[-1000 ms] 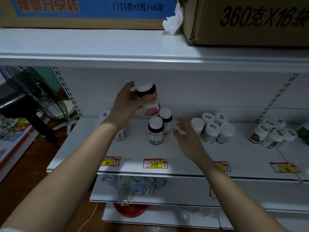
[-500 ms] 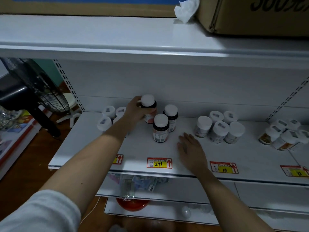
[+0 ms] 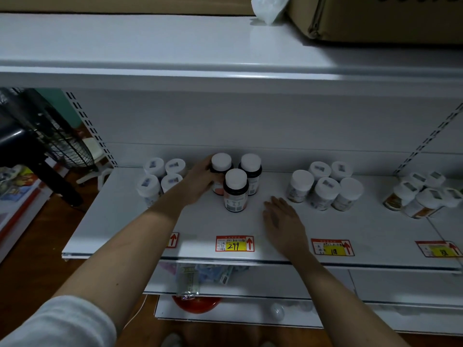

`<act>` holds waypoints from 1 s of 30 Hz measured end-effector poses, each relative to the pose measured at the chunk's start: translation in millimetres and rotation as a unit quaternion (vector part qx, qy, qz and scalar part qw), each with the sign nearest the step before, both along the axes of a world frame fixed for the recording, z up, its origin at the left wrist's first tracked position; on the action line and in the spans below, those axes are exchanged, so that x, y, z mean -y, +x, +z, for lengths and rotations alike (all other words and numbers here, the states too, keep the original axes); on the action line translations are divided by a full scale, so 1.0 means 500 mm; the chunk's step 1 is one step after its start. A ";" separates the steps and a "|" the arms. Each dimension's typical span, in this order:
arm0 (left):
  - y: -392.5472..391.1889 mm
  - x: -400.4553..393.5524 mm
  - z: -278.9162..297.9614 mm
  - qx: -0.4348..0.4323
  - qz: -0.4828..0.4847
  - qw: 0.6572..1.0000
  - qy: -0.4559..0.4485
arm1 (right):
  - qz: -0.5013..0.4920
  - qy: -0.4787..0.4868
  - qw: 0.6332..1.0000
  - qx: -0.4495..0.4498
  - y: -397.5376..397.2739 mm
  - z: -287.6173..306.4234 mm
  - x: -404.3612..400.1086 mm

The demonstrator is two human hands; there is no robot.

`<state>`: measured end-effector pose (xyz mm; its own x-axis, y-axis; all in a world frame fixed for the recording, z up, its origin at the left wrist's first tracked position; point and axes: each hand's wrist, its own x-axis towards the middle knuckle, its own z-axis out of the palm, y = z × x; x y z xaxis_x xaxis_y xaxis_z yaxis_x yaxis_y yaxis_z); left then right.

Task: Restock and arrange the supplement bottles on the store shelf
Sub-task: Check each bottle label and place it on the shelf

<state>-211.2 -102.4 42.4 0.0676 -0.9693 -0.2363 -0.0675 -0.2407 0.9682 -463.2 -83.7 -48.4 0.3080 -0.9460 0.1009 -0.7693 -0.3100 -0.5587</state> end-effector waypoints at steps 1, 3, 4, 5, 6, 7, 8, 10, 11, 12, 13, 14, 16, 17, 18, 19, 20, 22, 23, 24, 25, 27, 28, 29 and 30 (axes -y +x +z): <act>-0.001 0.000 0.002 -0.007 -0.007 1.000 0.002 | 0.001 0.002 1.000 -0.001 -0.001 0.001 0.000; -0.002 -0.003 0.005 -0.015 -0.009 1.000 0.008 | 0.001 0.006 1.000 -0.002 -0.002 0.004 0.000; -0.001 -0.005 0.006 -0.021 -0.010 1.000 0.011 | -0.001 0.011 1.000 -0.001 -0.002 0.007 -0.001; 0.000 -0.006 0.007 -0.025 -0.010 1.000 0.014 | -0.002 0.015 1.000 0.000 -0.002 0.008 -0.002; 0.002 -0.006 0.005 -0.016 -0.001 1.000 0.013 | -0.002 0.015 1.000 0.002 -0.002 0.008 -0.003; 0.006 -0.003 0.003 0.012 0.024 1.000 0.004 | -0.002 0.014 1.000 0.004 -0.001 0.008 -0.004; 0.007 0.001 0.004 0.048 0.064 0.997 -0.015 | -0.002 0.013 1.000 0.007 -0.001 0.008 -0.003; 0.003 0.015 0.017 0.115 0.124 0.983 -0.076 | -0.001 0.008 1.000 0.008 -0.001 0.004 -0.002; -0.004 0.024 0.029 0.147 0.121 0.976 -0.108 | 0.000 0.005 1.000 0.008 -0.001 0.003 -0.002; -0.014 0.035 0.043 0.182 0.103 0.969 -0.134 | 0.000 0.003 1.000 0.009 -0.001 0.003 -0.002; -0.023 0.046 0.057 0.218 0.078 0.961 -0.152 | 0.000 0.003 1.000 0.011 -0.001 0.004 -0.002; -0.032 0.058 0.069 0.249 0.049 0.954 -0.160 | -0.001 0.004 1.000 0.012 -0.001 0.006 -0.002; -0.050 0.081 0.088 0.305 -0.021 0.942 -0.137 | 0.000 0.009 1.000 0.013 -0.001 0.007 -0.003; -0.059 0.090 0.095 0.338 -0.062 0.932 -0.115 | -0.001 0.013 1.000 0.015 -0.001 0.008 -0.003; -0.068 0.099 0.097 0.370 -0.101 0.919 -0.091 | -0.002 0.016 1.000 0.017 -0.002 0.009 -0.003; -0.075 0.106 0.096 0.398 -0.136 0.904 -0.072 | -0.003 0.015 1.000 0.019 -0.003 0.009 -0.002; -0.081 0.112 0.093 0.422 -0.161 0.890 -0.060 | -0.003 0.016 1.000 0.019 -0.003 0.011 -0.002; -0.089 0.119 0.088 0.457 -0.184 0.868 -0.053 | -0.004 0.013 1.000 0.023 -0.004 0.013 -0.003; -0.092 0.120 0.087 0.466 -0.185 0.864 -0.051 | -0.005 0.009 1.000 0.027 -0.003 0.014 -0.004; -0.093 0.121 0.086 0.470 -0.182 0.862 -0.049 | -0.005 0.006 1.000 0.028 -0.003 0.016 -0.006; -0.094 0.122 0.086 0.471 -0.179 0.863 -0.049 | -0.003 0.001 1.000 0.029 -0.003 0.015 -0.007; -0.094 0.123 0.085 0.465 -0.172 0.867 -0.052 | 0.003 0.000 1.000 0.027 -0.004 0.016 -0.007; -0.094 0.122 0.085 0.460 -0.167 0.871 -0.054 | 0.005 0.007 1.000 0.027 -0.004 0.017 -0.006; -0.094 0.120 0.086 0.453 -0.162 0.875 -0.058 | 0.006 0.012 0.999 0.029 -0.006 0.018 -0.006; -0.094 0.118 0.087 0.442 -0.152 0.882 -0.064 | 0.006 0.016 0.999 0.033 -0.007 0.020 -0.005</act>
